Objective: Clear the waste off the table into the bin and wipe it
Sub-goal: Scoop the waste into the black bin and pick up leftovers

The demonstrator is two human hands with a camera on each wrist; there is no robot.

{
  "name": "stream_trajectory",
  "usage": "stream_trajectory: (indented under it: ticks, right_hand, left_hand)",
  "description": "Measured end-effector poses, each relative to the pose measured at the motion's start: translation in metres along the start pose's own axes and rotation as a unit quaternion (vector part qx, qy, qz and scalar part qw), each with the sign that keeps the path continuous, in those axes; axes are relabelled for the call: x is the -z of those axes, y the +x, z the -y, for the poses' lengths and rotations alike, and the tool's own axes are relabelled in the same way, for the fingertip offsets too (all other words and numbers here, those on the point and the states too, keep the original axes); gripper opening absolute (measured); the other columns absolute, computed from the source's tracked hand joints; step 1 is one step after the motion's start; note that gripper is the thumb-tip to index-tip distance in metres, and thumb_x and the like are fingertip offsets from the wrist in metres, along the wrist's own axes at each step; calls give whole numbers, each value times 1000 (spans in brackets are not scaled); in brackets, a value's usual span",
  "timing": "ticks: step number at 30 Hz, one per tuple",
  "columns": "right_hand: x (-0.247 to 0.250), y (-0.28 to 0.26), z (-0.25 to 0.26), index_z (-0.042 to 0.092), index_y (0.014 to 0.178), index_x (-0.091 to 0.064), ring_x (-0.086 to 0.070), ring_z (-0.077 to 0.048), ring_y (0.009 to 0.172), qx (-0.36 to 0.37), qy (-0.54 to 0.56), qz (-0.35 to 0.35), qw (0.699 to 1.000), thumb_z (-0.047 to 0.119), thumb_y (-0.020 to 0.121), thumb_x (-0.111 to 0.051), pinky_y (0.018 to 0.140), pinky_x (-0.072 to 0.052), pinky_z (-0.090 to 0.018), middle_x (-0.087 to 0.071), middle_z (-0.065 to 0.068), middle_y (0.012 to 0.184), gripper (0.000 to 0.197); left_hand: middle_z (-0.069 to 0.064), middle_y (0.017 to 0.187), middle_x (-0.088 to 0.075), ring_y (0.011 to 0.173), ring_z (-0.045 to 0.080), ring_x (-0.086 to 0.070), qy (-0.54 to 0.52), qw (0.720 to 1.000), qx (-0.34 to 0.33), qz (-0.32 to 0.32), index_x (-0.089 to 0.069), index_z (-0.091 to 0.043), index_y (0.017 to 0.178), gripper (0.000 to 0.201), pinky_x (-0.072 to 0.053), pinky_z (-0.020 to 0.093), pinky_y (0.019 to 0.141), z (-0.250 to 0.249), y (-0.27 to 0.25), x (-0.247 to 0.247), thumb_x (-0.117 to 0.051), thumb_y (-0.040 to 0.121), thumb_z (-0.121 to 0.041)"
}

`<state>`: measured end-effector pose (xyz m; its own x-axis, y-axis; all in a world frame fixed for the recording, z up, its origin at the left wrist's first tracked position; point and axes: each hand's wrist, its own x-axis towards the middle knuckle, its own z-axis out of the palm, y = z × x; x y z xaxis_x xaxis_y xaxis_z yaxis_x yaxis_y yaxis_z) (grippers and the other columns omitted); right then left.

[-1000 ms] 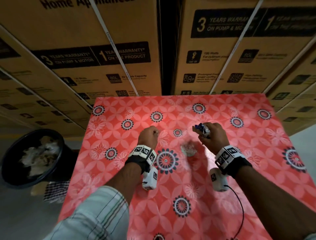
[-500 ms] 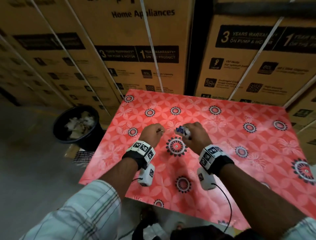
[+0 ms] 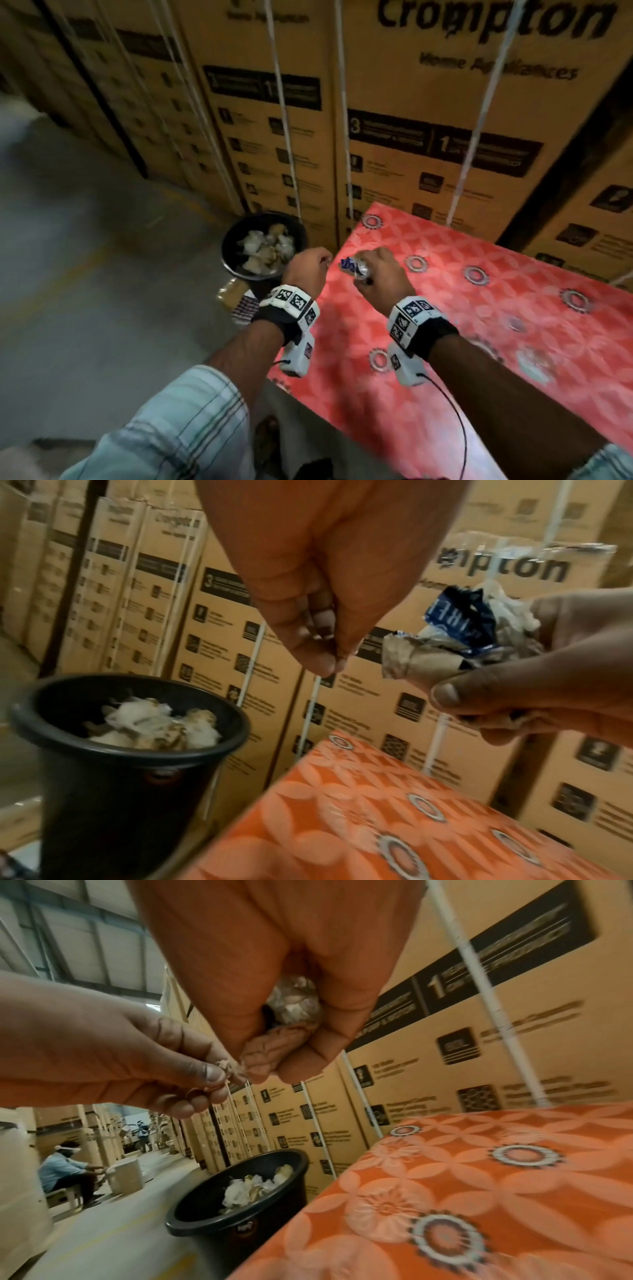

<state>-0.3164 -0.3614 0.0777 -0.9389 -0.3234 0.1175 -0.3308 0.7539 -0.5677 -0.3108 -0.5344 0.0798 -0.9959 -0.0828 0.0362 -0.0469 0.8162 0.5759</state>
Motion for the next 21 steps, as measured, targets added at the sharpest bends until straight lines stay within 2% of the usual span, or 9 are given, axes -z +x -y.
stream_trajectory:
  ticks: [2, 5, 8, 10, 12, 15, 17, 21]
  right_hand:
    - [-31, 33, 21, 19, 115, -61, -54, -29, 96, 6, 10, 10, 1000, 13, 72, -71, 79, -38, -23, -50, -7, 104, 45]
    - [-73, 82, 52, 21, 117, -60, -52, -24, 101, 15, 5, 42, 999, 15, 72, -72, 79, -32, -19, -51, -5, 105, 47]
    - [-111, 129, 75, 23, 121, -57, -54, -24, 102, 2, -2, 66, 998, 17, 74, -71, 85, -38, -24, -51, -5, 109, 49]
    - [-134, 156, 85, 23, 123, -55, -53, -26, 106, -21, 0, 75, 997, 19, 76, -71, 89, -41, -28, -51, -7, 114, 50]
    - [-157, 181, 91, 23, 125, -52, -53, -27, 109, -42, -6, 86, 995, 20, 79, -69, 91, -42, -32, -49, -7, 120, 49]
    - [-185, 208, 95, 21, 129, -48, -51, -30, 112, -86, -20, 99, 991, 16, 83, -66, 94, -45, -37, -40, -10, 130, 49]
    - [-200, 220, 95, 19, 130, -47, -51, -35, 113, -124, -42, 114, 985, 16, 84, -65, 94, -45, -39, -36, -13, 133, 49]
    - [-221, 233, 82, 20, 131, -42, -48, -40, 115, -174, -76, 147, 971, 19, 84, -64, 96, -44, -43, -33, -17, 134, 52]
  left_hand:
    - [13, 105, -71, 100, 32, -64, 14, 999, 36, 7, -70, -18, 105, 22, -51, 37, 83, 41, 19, 21, -52, 92, -21]
    - [13, 106, -71, 101, 33, -64, 6, 997, 75, 31, -68, -16, 105, 19, -51, 37, 82, 98, 53, 48, -55, 93, -20]
    - [12, 97, -70, 92, 33, -64, 6, 994, 104, 38, -65, -15, 105, 18, -52, 39, 75, 149, 77, 65, -53, 95, -22]
    - [12, 91, -69, 86, 33, -64, 13, 992, 112, 53, -63, -16, 105, 18, -48, 36, 66, 178, 91, 69, -51, 96, -27]
    - [13, 91, -69, 85, 34, -64, 12, 991, 116, 72, -62, -14, 104, 19, -45, 35, 64, 202, 107, 67, -50, 96, -26]
    - [16, 103, -69, 93, 36, -63, -9, 986, 136, 96, -65, -13, 109, 22, -52, 42, 77, 230, 129, 62, -47, 97, -21]
    - [18, 109, -68, 98, 38, -62, -18, 982, 151, 113, -65, -12, 112, 25, -53, 44, 84, 241, 141, 57, -47, 96, -15]
    - [18, 115, -66, 105, 39, -61, -39, 976, 155, 145, -64, -11, 119, 29, -51, 45, 91, 251, 155, 46, -47, 95, -12]
